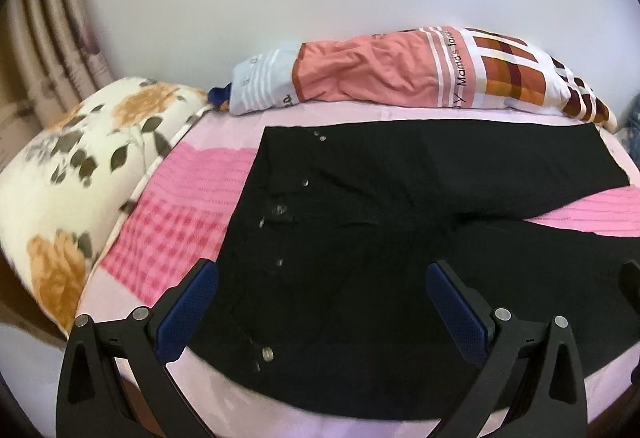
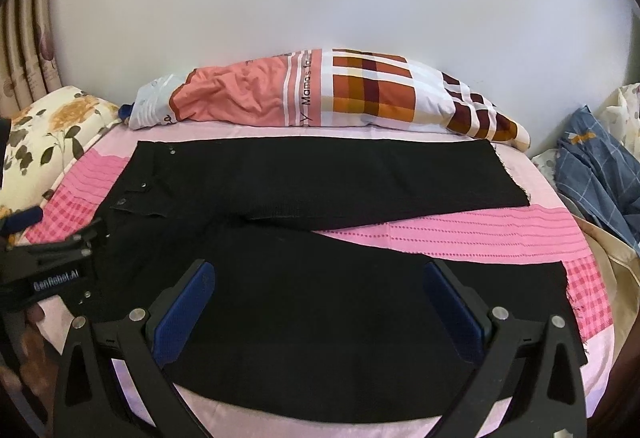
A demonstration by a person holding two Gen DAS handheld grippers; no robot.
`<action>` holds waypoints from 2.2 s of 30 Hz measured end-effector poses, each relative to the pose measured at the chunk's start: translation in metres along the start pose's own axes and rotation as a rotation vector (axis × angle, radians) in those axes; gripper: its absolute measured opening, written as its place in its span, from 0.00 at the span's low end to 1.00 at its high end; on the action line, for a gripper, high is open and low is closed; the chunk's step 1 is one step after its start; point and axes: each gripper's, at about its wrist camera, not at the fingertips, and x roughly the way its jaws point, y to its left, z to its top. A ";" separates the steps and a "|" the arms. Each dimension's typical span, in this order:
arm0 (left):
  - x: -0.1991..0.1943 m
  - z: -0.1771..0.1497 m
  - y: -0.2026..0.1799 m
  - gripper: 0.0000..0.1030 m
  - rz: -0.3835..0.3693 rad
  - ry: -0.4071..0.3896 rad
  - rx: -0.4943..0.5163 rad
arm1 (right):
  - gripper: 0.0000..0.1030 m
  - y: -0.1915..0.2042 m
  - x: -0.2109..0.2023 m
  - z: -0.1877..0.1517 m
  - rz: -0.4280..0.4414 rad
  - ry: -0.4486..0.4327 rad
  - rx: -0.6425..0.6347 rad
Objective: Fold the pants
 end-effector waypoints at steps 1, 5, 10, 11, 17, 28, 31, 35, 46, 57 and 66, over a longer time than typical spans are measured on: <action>0.005 0.004 0.002 1.00 -0.005 0.006 0.000 | 1.00 0.001 0.004 0.001 -0.002 0.004 -0.002; 0.032 0.018 0.013 0.98 -0.019 0.016 0.025 | 1.00 0.003 0.022 0.003 -0.008 0.028 -0.011; 0.090 0.035 0.053 0.97 -0.142 0.109 -0.012 | 1.00 0.004 0.042 0.002 -0.017 0.055 -0.020; 0.103 0.039 0.065 0.95 -0.172 0.138 -0.044 | 1.00 0.004 0.046 0.001 -0.017 0.060 -0.023; 0.157 0.072 0.120 0.90 -0.226 0.135 -0.093 | 1.00 0.005 0.072 -0.001 -0.016 0.102 -0.024; 0.250 0.138 0.154 0.81 -0.318 0.120 -0.015 | 1.00 0.010 0.106 0.004 -0.017 0.130 -0.051; 0.277 0.143 0.148 0.72 -0.343 0.172 0.052 | 1.00 0.007 0.115 0.001 -0.017 0.155 -0.044; 0.297 0.147 0.145 0.64 -0.456 0.209 0.055 | 1.00 0.003 0.120 0.002 -0.023 0.162 -0.033; 0.284 0.141 0.135 0.16 -0.597 0.181 -0.005 | 1.00 0.006 0.137 0.005 -0.027 0.175 -0.032; 0.183 0.124 0.134 0.15 -0.557 -0.073 -0.176 | 1.00 -0.064 0.189 0.065 0.132 0.255 0.218; 0.100 0.063 0.132 0.15 -0.635 -0.201 -0.252 | 0.95 -0.104 0.268 0.149 0.452 0.471 0.548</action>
